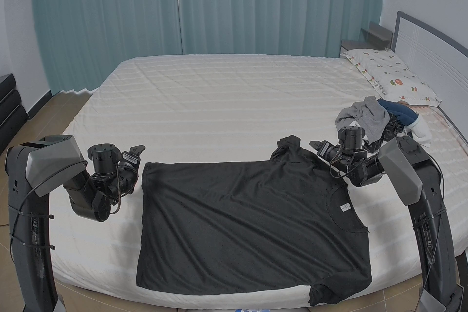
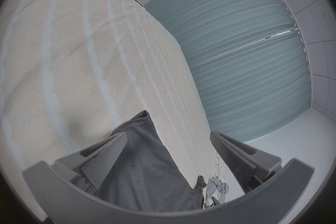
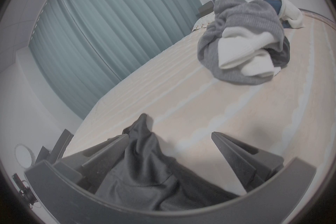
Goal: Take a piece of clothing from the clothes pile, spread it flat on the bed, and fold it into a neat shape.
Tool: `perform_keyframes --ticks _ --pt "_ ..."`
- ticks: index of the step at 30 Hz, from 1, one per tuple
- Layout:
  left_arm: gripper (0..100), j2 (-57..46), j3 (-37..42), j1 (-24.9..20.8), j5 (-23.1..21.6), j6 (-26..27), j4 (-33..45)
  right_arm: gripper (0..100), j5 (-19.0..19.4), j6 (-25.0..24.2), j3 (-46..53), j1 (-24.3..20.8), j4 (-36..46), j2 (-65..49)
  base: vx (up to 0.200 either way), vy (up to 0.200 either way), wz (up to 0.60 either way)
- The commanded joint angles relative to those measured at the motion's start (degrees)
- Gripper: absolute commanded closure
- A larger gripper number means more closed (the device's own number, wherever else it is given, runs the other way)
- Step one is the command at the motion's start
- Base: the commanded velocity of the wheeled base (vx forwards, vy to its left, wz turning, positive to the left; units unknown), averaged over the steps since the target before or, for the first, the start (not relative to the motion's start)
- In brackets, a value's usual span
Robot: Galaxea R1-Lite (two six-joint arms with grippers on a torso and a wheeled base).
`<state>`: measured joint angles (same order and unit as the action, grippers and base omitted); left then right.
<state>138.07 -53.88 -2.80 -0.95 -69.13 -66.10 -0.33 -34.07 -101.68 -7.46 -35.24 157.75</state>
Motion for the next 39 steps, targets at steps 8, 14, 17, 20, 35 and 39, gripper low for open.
perform_keyframes --ticks 8,14,17,20,35,39 --pt "0 0.27 0.01 -0.10 -0.02 0.05 -0.08 100 -0.20 1.11 -0.27 -0.54 0.53 3.18 0.000 0.000 0.00" --pt "0 0.27 0.01 -0.10 -0.02 0.05 -0.08 100 -0.29 1.11 -0.45 -0.19 0.00 3.27 0.000 0.000 0.00" --pt "0 0.27 0.01 -0.10 -0.02 0.14 -0.08 100 -0.64 0.94 -1.06 0.34 0.00 2.74 0.000 0.000 0.00" --pt "0 0.27 0.01 -0.10 -0.02 0.14 -0.08 100 -0.90 0.94 -1.68 1.13 0.09 2.57 0.000 0.000 0.00" --pt "0 0.36 -0.08 -0.10 -0.02 0.14 -0.08 100 -1.52 0.59 -3.87 4.03 0.00 2.39 0.000 0.000 0.00" --pt "0 0.36 -0.17 -0.10 -0.02 0.14 -0.08 100 -1.52 0.59 -3.87 4.74 0.00 2.48 0.000 0.000 0.00"
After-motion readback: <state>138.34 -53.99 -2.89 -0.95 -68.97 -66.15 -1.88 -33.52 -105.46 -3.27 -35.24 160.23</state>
